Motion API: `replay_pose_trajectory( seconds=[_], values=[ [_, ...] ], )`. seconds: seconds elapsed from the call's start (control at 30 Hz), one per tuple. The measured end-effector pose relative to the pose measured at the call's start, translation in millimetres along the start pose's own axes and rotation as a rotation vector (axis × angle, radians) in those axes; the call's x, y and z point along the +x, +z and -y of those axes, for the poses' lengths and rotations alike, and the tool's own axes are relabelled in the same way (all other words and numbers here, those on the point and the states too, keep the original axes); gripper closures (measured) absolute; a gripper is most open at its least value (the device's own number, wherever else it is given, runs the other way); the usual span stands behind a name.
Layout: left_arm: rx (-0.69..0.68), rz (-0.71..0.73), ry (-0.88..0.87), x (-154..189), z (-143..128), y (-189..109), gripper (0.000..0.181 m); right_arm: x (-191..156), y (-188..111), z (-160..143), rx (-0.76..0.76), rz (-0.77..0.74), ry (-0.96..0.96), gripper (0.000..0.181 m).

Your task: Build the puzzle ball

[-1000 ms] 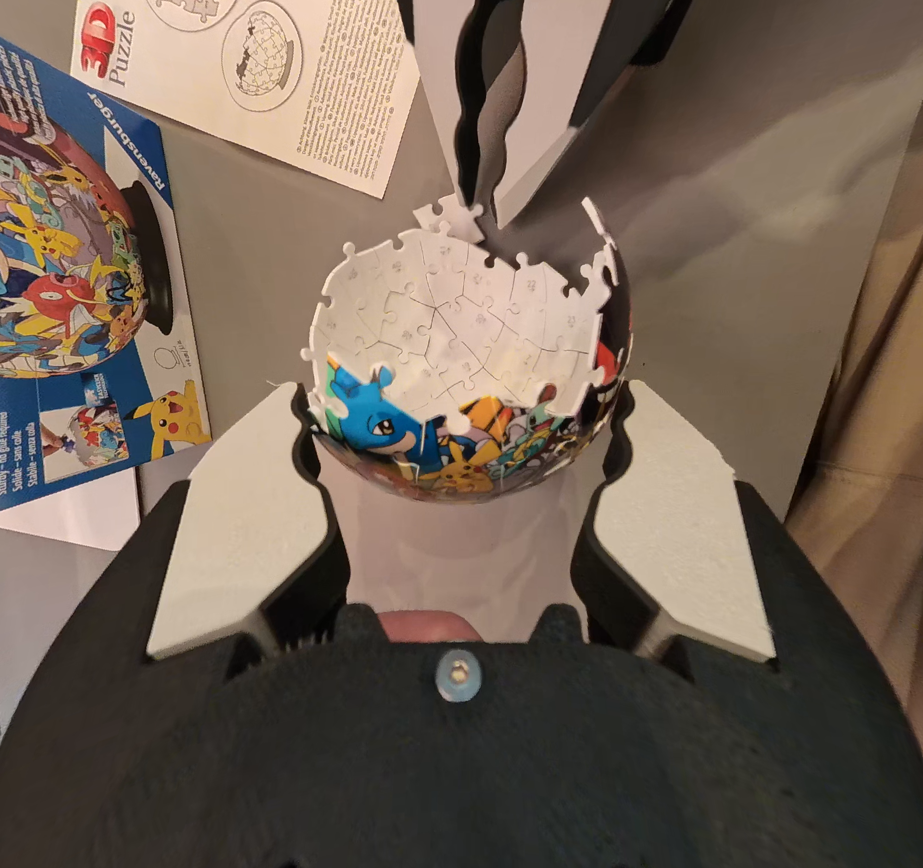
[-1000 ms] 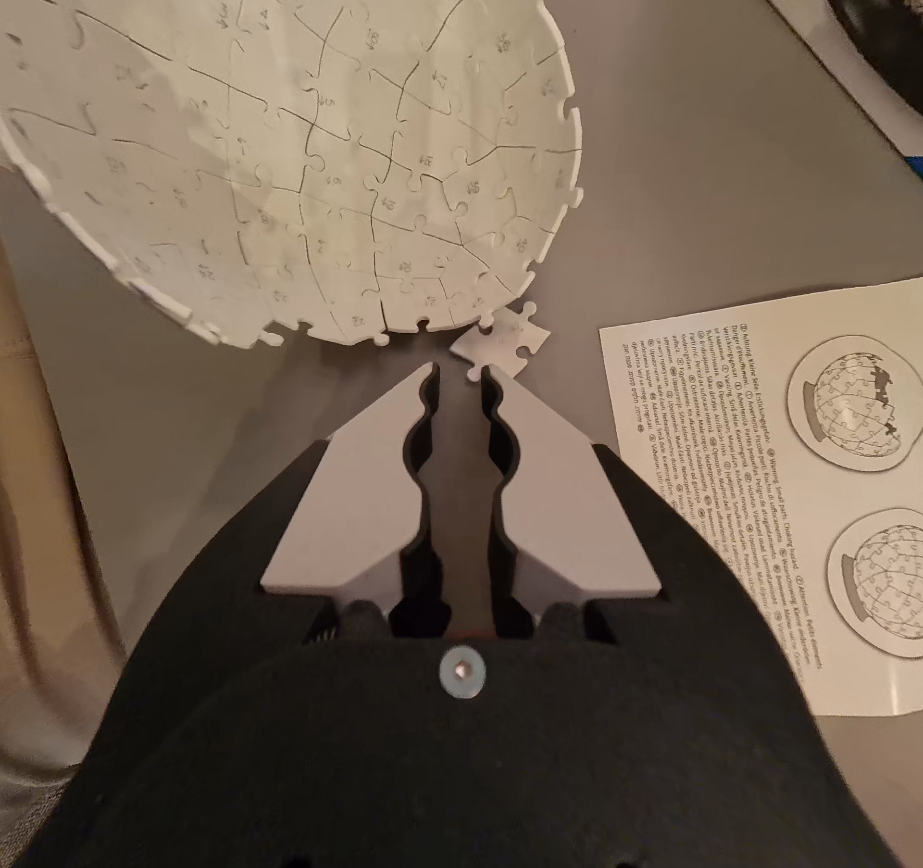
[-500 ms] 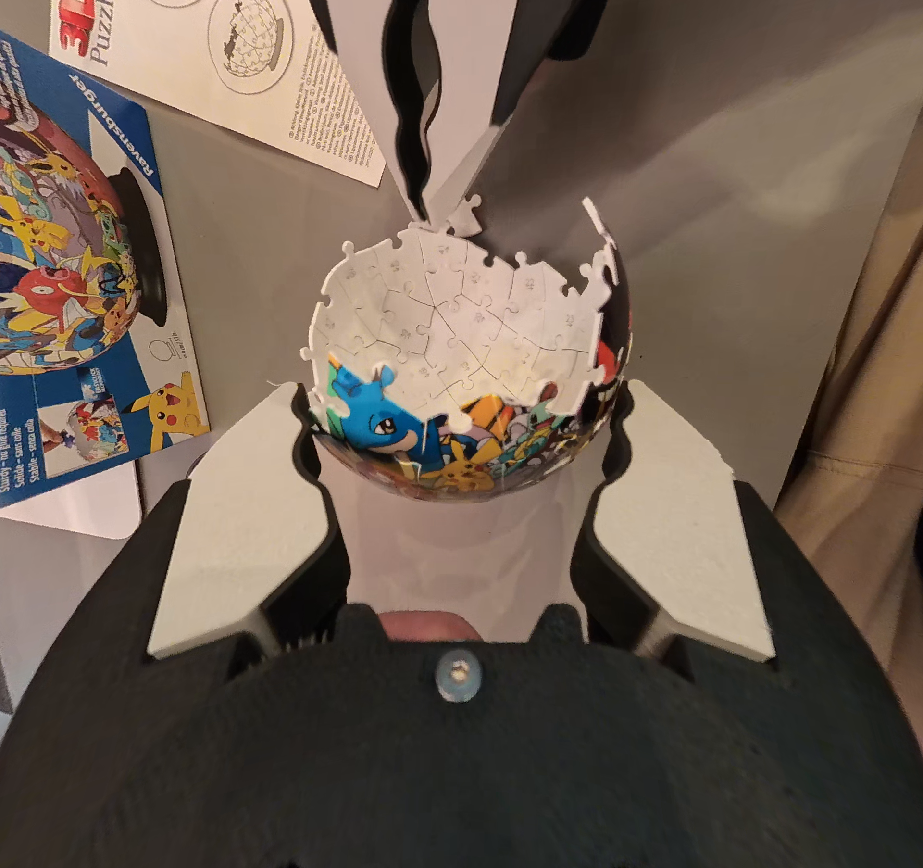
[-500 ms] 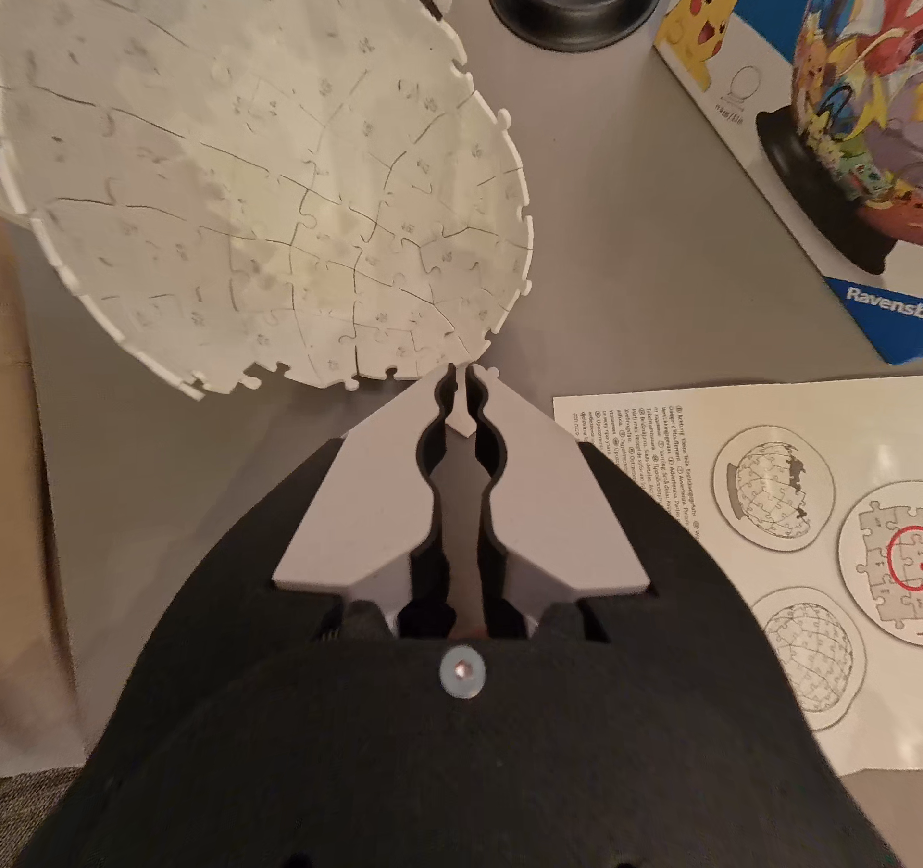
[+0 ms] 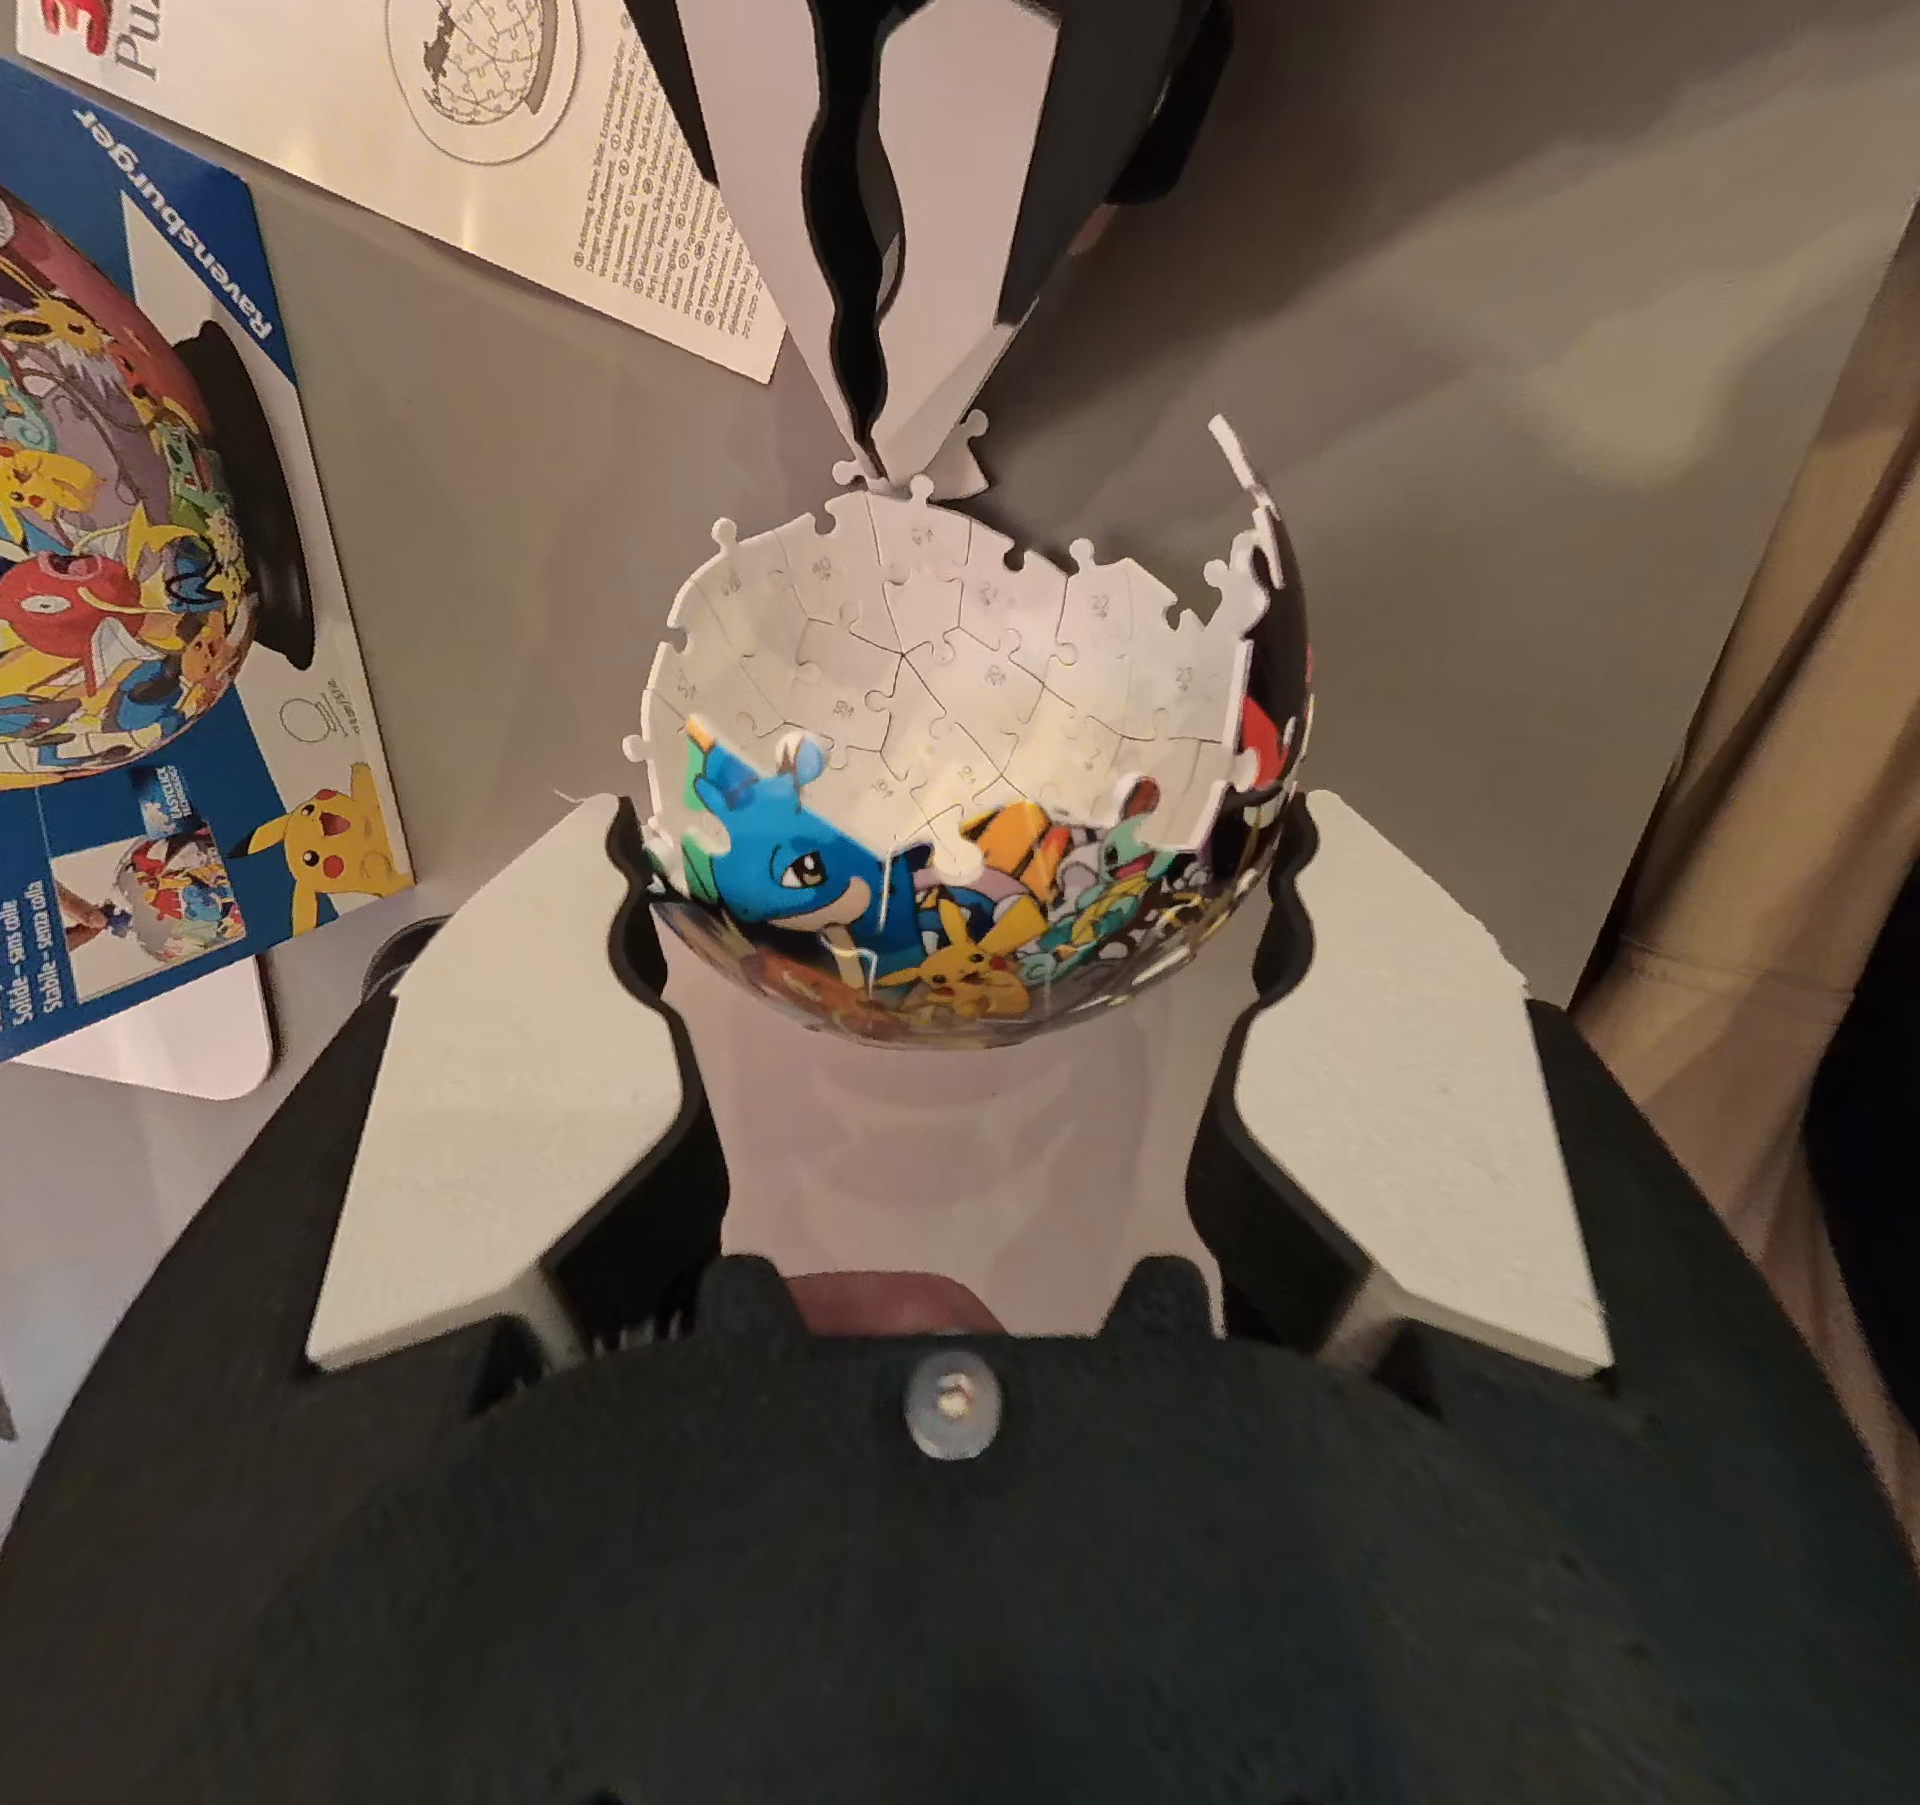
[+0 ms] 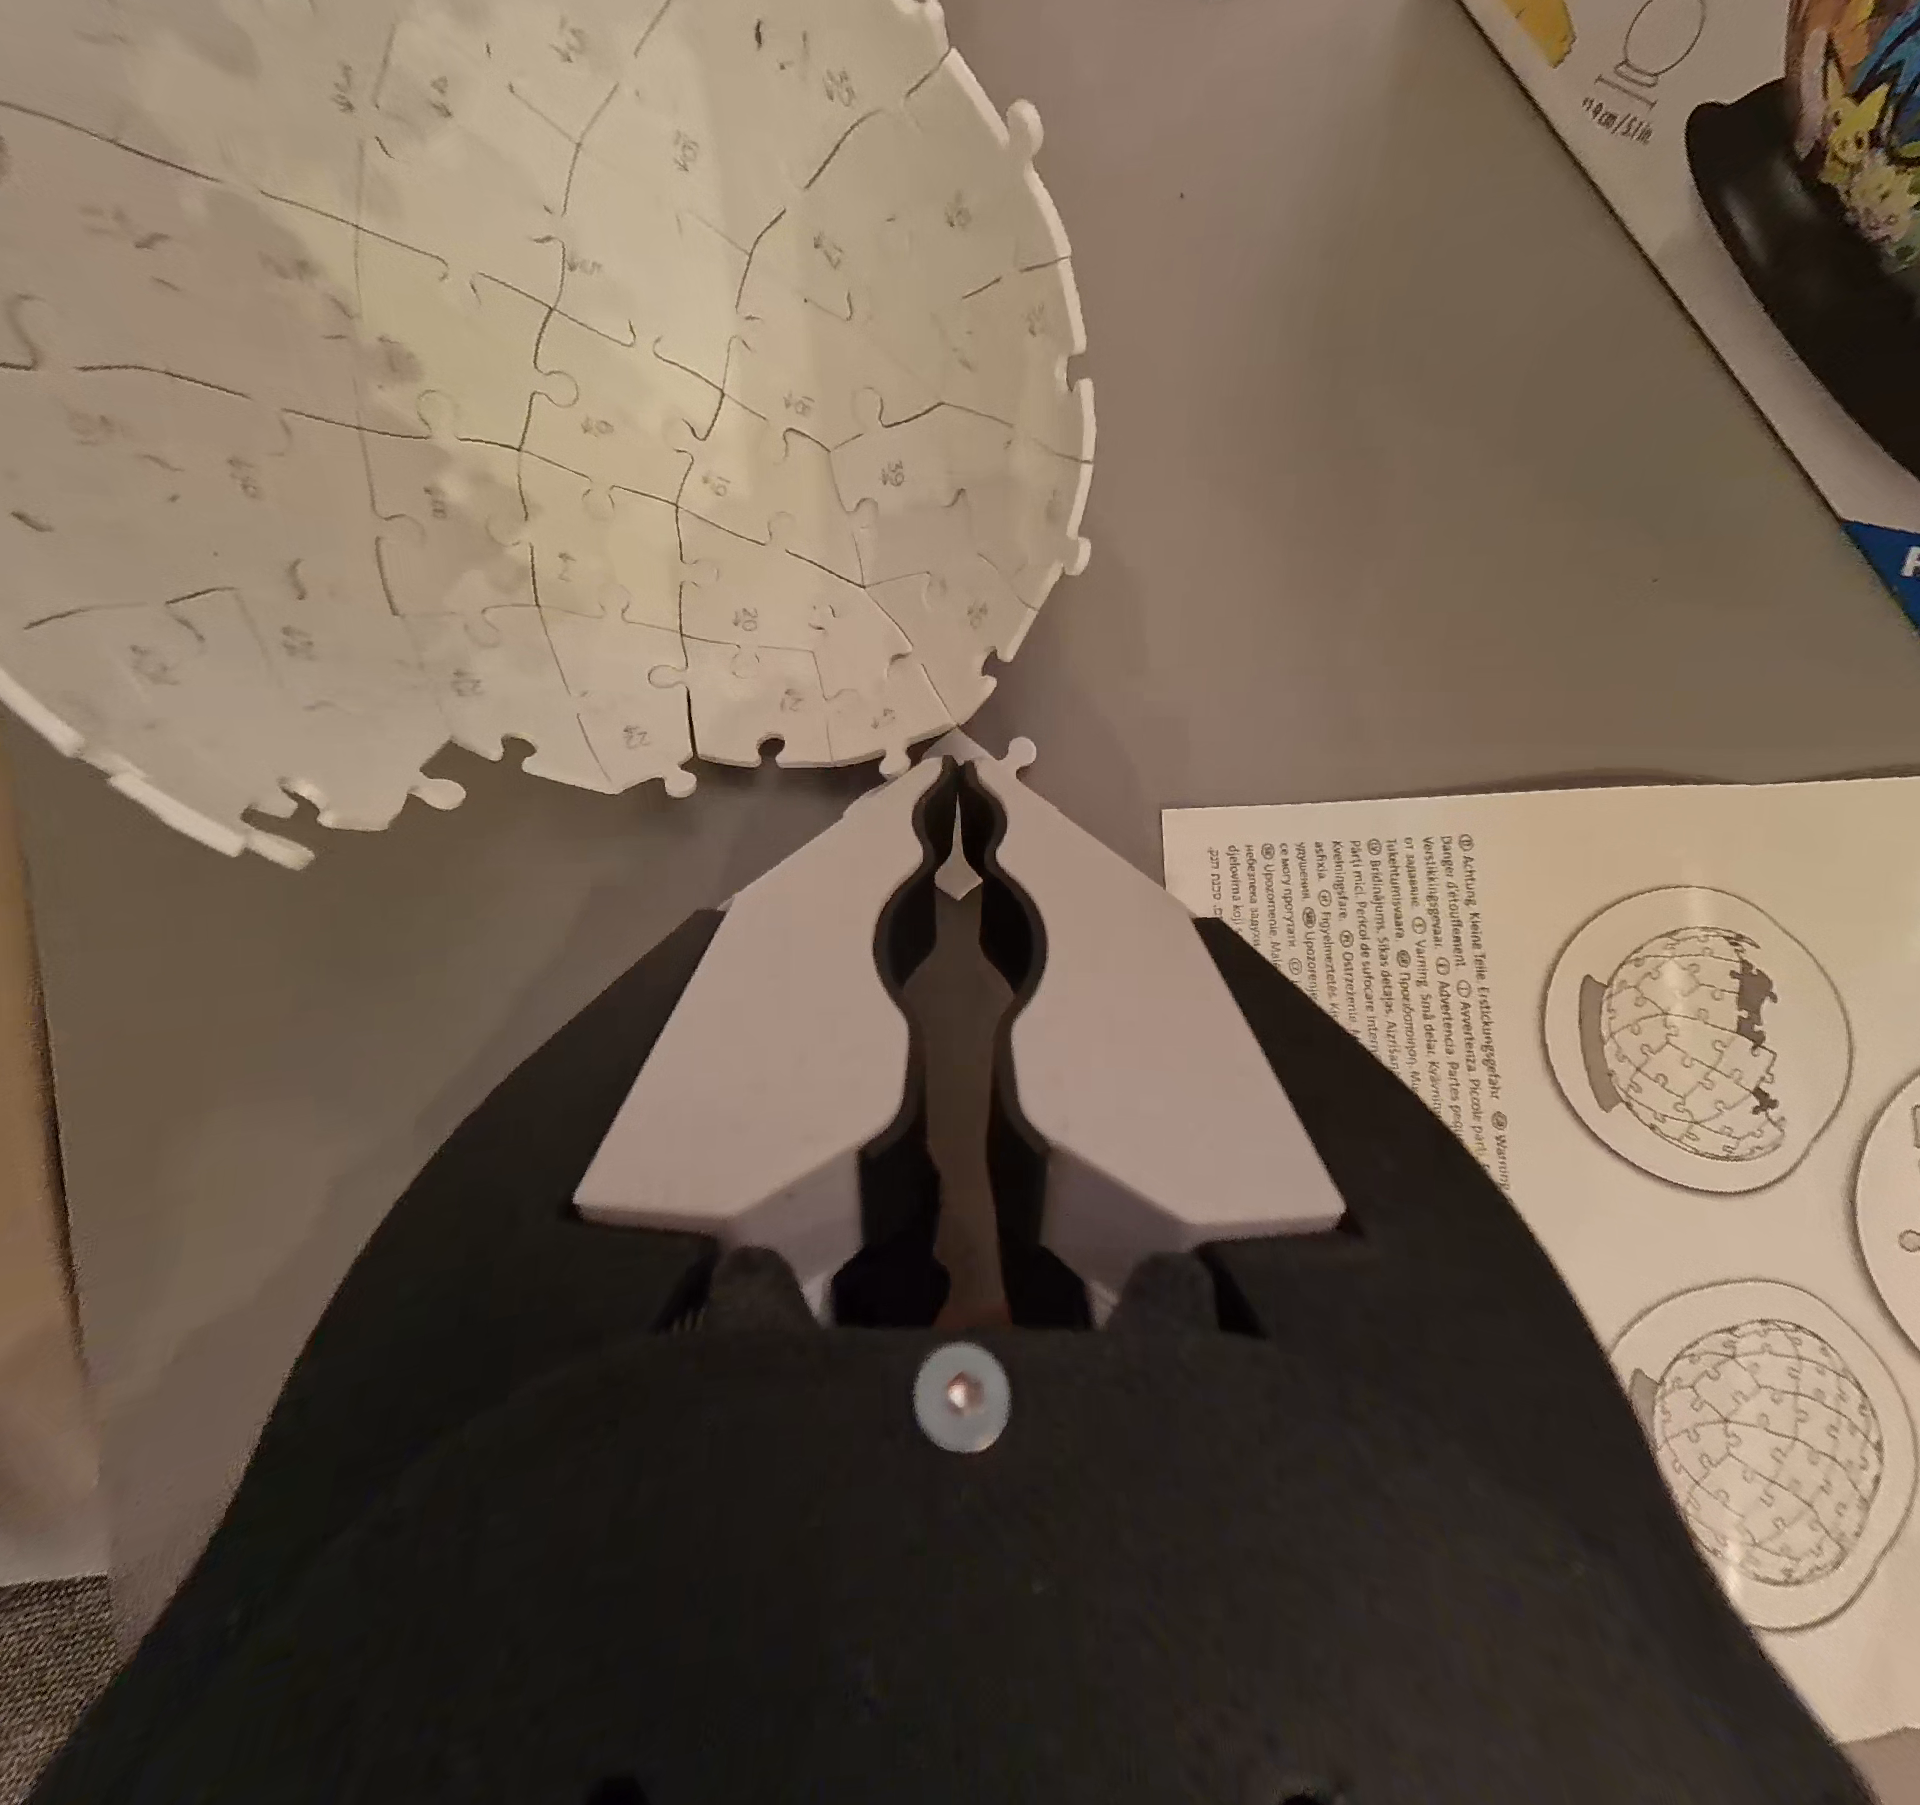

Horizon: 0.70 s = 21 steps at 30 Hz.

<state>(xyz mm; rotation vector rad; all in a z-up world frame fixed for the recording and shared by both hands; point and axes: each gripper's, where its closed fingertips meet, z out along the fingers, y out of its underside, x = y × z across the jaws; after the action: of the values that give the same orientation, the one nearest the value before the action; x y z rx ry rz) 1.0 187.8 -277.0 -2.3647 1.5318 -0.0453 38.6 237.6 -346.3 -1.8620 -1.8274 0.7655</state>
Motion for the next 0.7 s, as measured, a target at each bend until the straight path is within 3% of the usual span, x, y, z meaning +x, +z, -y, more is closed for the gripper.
replay_pose_trajectory(
  seconds=[0.37, 0.7],
  values=[
    [-0.052, -0.007, -0.010, -1, 2, 1, 0.070, -2, -13, 9, 0.041, -0.025, -0.023, 0.181],
    [-0.089, -0.014, -0.015, 1, 1, 0, 0.070, -1, -4, 4, 0.001, -0.025, -0.050, 0.181]
  ],
)
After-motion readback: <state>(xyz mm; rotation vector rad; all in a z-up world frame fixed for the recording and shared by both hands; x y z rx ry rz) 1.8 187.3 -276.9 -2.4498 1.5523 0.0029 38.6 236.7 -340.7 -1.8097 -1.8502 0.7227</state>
